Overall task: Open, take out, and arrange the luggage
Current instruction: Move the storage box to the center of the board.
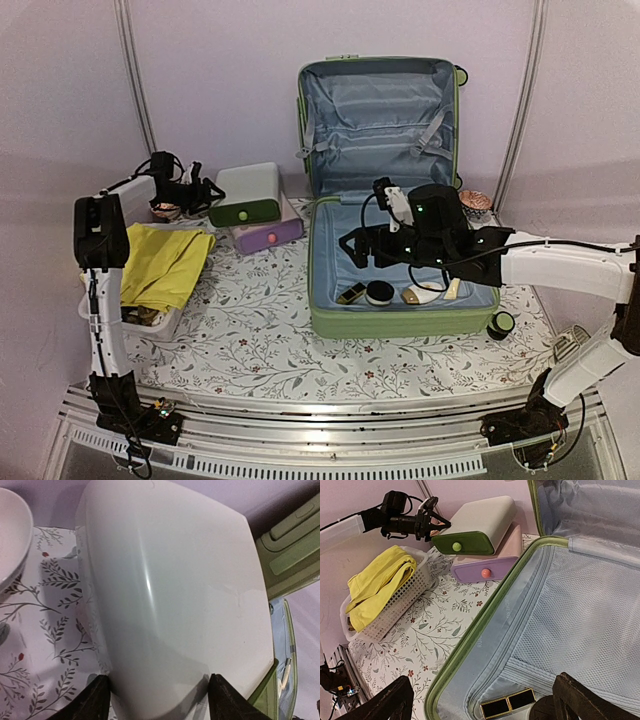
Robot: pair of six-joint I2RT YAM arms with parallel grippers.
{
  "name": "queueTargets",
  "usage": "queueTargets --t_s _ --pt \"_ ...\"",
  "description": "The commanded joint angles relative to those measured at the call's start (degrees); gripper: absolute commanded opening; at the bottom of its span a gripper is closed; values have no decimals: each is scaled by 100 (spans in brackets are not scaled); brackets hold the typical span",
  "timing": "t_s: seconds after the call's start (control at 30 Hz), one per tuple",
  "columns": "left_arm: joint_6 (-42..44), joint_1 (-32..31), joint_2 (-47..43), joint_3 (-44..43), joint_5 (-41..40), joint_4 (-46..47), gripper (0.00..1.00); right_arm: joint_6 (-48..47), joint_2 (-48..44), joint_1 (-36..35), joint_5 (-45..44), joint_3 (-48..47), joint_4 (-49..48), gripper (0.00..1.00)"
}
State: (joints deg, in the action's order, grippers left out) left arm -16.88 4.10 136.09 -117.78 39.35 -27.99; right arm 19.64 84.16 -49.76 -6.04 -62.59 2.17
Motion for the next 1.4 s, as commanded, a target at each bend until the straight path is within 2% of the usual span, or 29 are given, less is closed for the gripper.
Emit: queueTargets --t_s 0.0,0.17,0.3,0.57,0.83,0.97,1.17,1.37 --pt "375 -318 320 105 -228 -875 67 27 -103 28 9 51 -97 99" --pt "-114 -443 113 155 -186 -681 71 49 -101 34 17 55 -102 99" --pt "-652 -543 -281 557 70 -187 73 74 -86 34 23 74 -119 99" --pt "-833 -817 -838 1028 215 171 74 119 -109 30 38 124 -121 99" --pt "-1105 -852 -1196 1677 32 613 92 169 -154 36 38 214 -127 99" --pt "-1038 -860 -1484 1899 -300 606 98 213 -196 29 47 247 -131 99" --pt "-831 -915 -2397 2503 -947 614 98 220 -256 28 21 300 -138 99" --pt "-697 -1275 -3519 3145 -1630 500 98 179 -259 36 -36 266 -144 99"
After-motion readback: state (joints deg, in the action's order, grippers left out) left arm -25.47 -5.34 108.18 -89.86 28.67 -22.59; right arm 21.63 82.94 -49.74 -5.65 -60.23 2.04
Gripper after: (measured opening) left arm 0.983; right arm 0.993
